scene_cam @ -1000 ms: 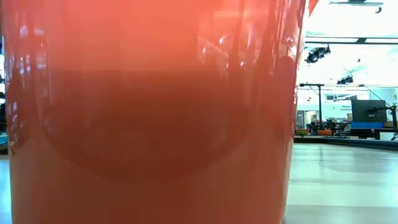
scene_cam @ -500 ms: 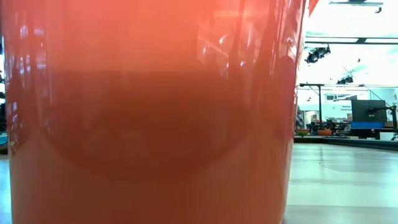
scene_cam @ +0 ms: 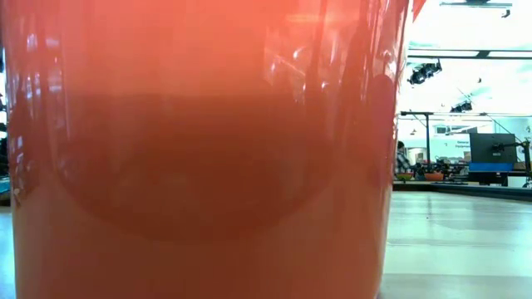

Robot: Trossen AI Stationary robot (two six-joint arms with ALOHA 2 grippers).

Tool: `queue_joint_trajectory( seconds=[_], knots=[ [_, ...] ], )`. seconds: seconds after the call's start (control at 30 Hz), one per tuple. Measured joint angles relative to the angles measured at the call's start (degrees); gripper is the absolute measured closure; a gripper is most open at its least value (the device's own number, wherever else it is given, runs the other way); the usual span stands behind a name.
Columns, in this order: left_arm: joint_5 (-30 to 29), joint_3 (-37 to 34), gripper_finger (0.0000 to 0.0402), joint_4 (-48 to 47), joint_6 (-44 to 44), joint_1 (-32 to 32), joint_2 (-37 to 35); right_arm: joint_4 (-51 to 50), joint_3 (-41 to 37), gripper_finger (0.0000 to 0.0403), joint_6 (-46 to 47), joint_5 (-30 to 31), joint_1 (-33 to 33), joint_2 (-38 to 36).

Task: Organize candy in baskets
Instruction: Put the orange gummy into the white bucket

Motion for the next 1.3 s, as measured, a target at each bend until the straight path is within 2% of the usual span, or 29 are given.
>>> queue_joint_trajectory(
  seconds=[0.13, 0.37, 0.57, 0.63, 0.73, 0.93, 1.1, 1.3],
  knots=[
    [-0.14, 0.00, 0.0346, -0.02, 0.64, -0.07, -0.73, 1.22, -3.42, 0.0250, -0.47, 5.55, -2.34, -0.46],
    [-0.04, -0.01, 0.0346, -0.01, 2.06, -0.79, -1.79, 7.93, -18.42, 0.0296, -3.98, -1.92, -8.43, -0.33],
    [1.63, 0.00, 0.0346, -0.74, 2.17, -0.81, -3.21, 17.14, -27.22, 0.0357, -3.55, -2.32, -12.67, -0.35],
    [1.71, 0.00, 0.0346, -0.80, 2.17, -0.81, -3.92, 21.07, -28.91, 0.0377, -3.93, -4.46, -13.76, -0.33],
    [2.75, 0.00, 0.0346, -1.18, 2.17, -0.81, -5.16, 25.96, -28.82, 0.0398, -4.11, -6.71, -14.48, -0.33],
    [2.81, 0.00, 0.0346, -1.83, 3.25, -0.79, -7.51, 27.12, -25.42, 0.0397, -2.00, -6.27, -14.46, -0.33],
    [2.79, 0.00, 0.0346, -2.55, 3.94, -0.79, -9.07, 32.07, -23.12, 0.0401, -1.96, -9.41, -14.43, -0.35],
    [2.77, 0.00, 0.0346, -2.71, 5.14, -0.79, -10.06, 34.79, -21.10, 0.0402, -1.96, -9.84, -14.41, -0.35]
  ],
)
